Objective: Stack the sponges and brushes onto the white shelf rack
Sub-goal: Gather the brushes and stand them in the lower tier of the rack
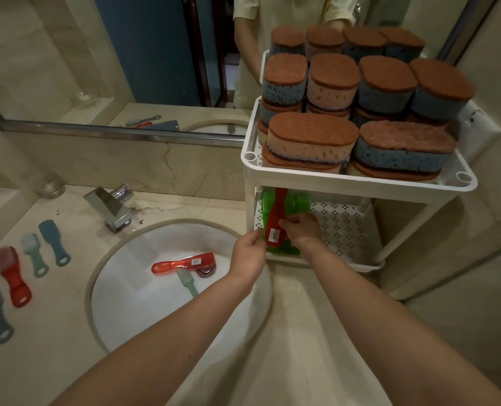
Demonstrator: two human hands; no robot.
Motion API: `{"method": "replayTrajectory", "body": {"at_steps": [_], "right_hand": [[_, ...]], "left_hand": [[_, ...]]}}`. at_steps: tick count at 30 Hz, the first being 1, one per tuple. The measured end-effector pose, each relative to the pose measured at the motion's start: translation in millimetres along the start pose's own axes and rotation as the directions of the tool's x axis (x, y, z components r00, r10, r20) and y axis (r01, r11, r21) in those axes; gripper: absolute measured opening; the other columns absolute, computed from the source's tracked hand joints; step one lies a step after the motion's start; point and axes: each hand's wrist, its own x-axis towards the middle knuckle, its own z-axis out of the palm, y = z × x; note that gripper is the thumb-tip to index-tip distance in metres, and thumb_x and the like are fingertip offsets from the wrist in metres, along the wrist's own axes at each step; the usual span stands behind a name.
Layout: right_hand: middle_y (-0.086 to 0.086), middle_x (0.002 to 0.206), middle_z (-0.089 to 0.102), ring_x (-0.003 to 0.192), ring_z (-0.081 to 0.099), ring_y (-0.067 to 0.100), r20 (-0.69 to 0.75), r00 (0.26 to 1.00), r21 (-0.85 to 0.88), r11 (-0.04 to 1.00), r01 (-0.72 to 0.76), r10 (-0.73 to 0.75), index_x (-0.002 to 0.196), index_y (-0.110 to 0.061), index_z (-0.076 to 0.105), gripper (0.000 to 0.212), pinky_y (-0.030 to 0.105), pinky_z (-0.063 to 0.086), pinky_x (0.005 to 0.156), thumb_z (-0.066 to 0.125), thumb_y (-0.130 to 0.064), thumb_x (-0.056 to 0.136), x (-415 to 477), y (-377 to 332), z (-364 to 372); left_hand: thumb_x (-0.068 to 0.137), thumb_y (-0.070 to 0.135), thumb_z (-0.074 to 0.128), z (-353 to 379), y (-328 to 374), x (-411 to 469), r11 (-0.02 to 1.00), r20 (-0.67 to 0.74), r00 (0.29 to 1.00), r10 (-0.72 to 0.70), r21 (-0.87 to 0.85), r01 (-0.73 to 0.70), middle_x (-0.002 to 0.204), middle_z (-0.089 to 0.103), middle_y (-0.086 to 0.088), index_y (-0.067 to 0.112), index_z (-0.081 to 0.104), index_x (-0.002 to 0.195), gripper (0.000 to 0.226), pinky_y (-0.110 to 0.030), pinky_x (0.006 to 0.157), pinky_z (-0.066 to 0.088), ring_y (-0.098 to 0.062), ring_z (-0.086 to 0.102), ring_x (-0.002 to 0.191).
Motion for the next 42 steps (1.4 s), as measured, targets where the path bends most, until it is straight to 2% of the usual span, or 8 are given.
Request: {"method": "replayTrajectory", "body": {"at_steps": [2, 10, 16, 21, 24, 28, 35, 42], "right_hand": [[0.006, 0.108, 0.071, 0.093, 0.067, 0.022, 0.02, 1.0, -0.068, 0.998, 0.009, -0.008, 0.104, -0.014, 0.07, 0.019, 0.037, 0.055, 0.088, 0.065, -0.027, 0.091, 3.6, 2.1, 6.3], [0.004, 0.101, 0.071, 0.077, 0.063, 0.016, 0.066, 0.997, -0.197, 0.98, -0.013, 0.026, 0.082, -0.024, 0.066, 0.012, 0.026, 0.05, 0.074, 0.062, -0.026, 0.093, 9.1, 6.4, 20.6], [0.003, 0.104, 0.07, 0.082, 0.06, 0.016, 0.08, 0.997, -0.188, 0.982, 0.007, 0.008, 0.102, -0.018, 0.073, 0.017, 0.023, 0.044, 0.07, 0.059, -0.021, 0.092, -0.1, 7.0, 19.8], [-0.003, 0.105, 0.065, 0.089, 0.058, 0.016, -0.196, 0.957, -0.048, 0.977, 0.209, -0.214, 0.095, -0.029, 0.062, 0.014, 0.027, 0.043, 0.073, 0.055, -0.018, 0.092, -41.3, 12.8, 22.3], [-0.015, 0.088, 0.063, 0.082, 0.06, 0.013, -0.28, 0.926, 0.047, 0.96, 0.276, -0.252, 0.079, -0.035, 0.058, 0.024, 0.026, 0.041, 0.063, 0.053, -0.015, 0.09, -76.7, 18.2, 34.7], [-0.019, 0.08, 0.062, 0.074, 0.057, 0.003, -0.105, 0.929, 0.018, 0.934, 0.358, -0.354, 0.079, -0.036, 0.057, 0.026, 0.027, 0.043, 0.06, 0.051, -0.013, 0.088, -107.3, 27.9, 69.1], [-0.019, 0.095, 0.06, 0.083, 0.058, 0.002, 0.225, 0.913, -0.133, 0.918, 0.375, -0.34, 0.09, -0.036, 0.062, 0.025, 0.026, 0.049, 0.073, 0.053, -0.013, 0.086, -101.2, 20.6, 150.0], [-0.004, 0.118, 0.064, 0.112, 0.055, 0.017, 0.315, 0.924, -0.402, 0.851, 0.337, -0.217, 0.119, -0.025, 0.065, 0.032, 0.032, 0.048, 0.092, 0.058, -0.018, 0.089, -54.4, 26.4, 223.2]], "left_hand": [[0.098, 0.004, 0.039, -4.4, -0.6, -1.1, 1.0, 0.006, 1.0, -0.019, 0.009, 0.019, 0.101, 0.056, 0.017, 0.015, 0.056, 0.133, 0.041, -0.013, 0.086, 0.039, -0.002, 0.05, 0.098], [0.101, 0.016, 0.042, -11.8, -3.4, 1.7, 0.998, 0.024, 0.998, -0.054, 0.018, 0.053, 0.11, 0.062, 0.003, 0.013, 0.064, 0.123, 0.031, -0.026, 0.096, 0.044, -0.013, 0.056, 0.106], [0.1, 0.019, 0.047, -18.2, -5.4, 2.1, 0.998, 0.016, 0.998, -0.06, -0.015, 0.061, 0.107, 0.063, 0.004, 0.015, 0.065, 0.118, 0.026, -0.03, 0.1, 0.045, -0.014, 0.057, 0.106], [0.098, 0.014, 0.046, -31.0, -14.3, -2.5, 0.996, -0.019, 0.997, -0.072, -0.054, 0.071, 0.11, 0.066, -0.003, 0.014, 0.065, 0.113, 0.024, -0.024, 0.083, 0.049, -0.014, 0.061, 0.098], [0.097, 0.01, 0.043, -47.7, -24.4, -6.1, 0.993, -0.078, 0.992, -0.103, -0.071, 0.097, 0.107, 0.066, -0.003, 0.013, 0.064, 0.111, 0.025, -0.025, 0.08, 0.049, -0.012, 0.061, 0.088], [0.095, 0.005, 0.041, -79.4, -41.3, -8.4, 0.986, -0.143, 0.979, -0.148, -0.096, 0.135, 0.104, 0.065, -0.005, 0.013, 0.063, 0.106, 0.025, -0.031, 0.084, 0.049, -0.014, 0.06, 0.084], [0.094, 0.005, 0.045, -155.6, -73.7, 7.5, 0.971, -0.178, 0.955, -0.238, -0.081, 0.227, 0.1, 0.069, -0.004, 0.012, 0.066, 0.101, 0.024, -0.031, 0.08, 0.049, -0.019, 0.061, 0.088], [0.095, 0.006, 0.048, -221.6, -104.4, 58.2, 0.936, -0.123, 0.929, -0.349, -0.004, 0.351, 0.087, 0.061, -0.004, 0.019, 0.064, 0.09, 0.022, -0.028, 0.072, 0.048, -0.02, 0.057, 0.081]]}}
